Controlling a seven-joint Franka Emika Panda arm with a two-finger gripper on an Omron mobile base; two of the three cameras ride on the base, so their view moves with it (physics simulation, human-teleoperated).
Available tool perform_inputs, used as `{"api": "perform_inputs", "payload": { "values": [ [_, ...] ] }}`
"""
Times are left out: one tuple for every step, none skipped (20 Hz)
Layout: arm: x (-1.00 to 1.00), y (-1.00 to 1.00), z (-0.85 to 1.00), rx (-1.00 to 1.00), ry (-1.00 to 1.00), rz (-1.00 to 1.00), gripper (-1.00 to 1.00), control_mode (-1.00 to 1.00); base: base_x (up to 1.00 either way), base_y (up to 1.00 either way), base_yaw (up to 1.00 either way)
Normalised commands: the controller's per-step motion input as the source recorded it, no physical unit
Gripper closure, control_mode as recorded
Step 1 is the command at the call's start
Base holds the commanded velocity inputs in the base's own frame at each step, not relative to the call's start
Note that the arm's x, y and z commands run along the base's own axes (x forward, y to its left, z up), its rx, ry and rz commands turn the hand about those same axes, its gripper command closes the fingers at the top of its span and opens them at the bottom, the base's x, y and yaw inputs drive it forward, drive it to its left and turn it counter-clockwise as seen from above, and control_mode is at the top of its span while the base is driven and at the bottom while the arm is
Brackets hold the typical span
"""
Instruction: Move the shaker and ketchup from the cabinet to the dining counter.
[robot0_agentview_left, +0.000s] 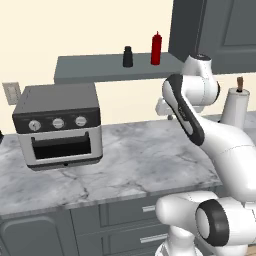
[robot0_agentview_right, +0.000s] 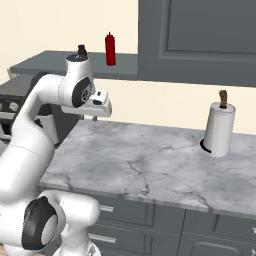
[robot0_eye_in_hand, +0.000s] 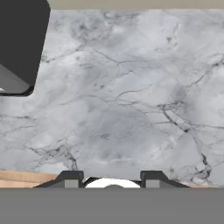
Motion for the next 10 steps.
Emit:
{"api": "perform_inputs", "payload": {
  "values": [
    [-0.01, 0.0, 0.0, 0.0, 0.0, 0.0, -1.0, -1.0, 0.0, 0.0, 0.0],
    [-0.16, 0.0, 0.0, 0.0, 0.0, 0.0, -1.0, -1.0, 0.0, 0.0, 0.0],
    [-0.3, 0.0, 0.0, 0.0, -0.06, 0.0, -1.0, -1.0, 0.0, 0.0, 0.0],
    [-0.46, 0.0, 0.0, -0.01, -0.19, 0.0, -1.0, -1.0, 0.0, 0.0, 0.0],
    [-0.57, 0.0, 0.1, -0.01, -0.31, 0.0, -1.0, -1.0, 0.0, 0.0, 0.0],
    [-0.64, 0.1, 0.24, -0.05, -0.45, 0.0, -1.0, -1.0, 0.0, 0.0, 0.0],
    [-0.61, 0.08, 0.34, -0.04, -0.45, 0.0, -1.0, -1.0, 0.0, 0.0, 0.0],
    [-0.59, 0.11, 0.46, -0.04, -0.46, 0.0, -1.0, -1.0, 0.0, 0.0, 0.0],
    [-0.57, 0.09, 0.51, -0.03, -0.45, 0.0, -1.0, -1.0, 0.0, 0.0, 0.0],
    [-0.51, 0.13, 0.59, -0.03, -0.44, 0.0, -1.0, -1.0, 0.0, 0.0, 0.0]
  ]
}}
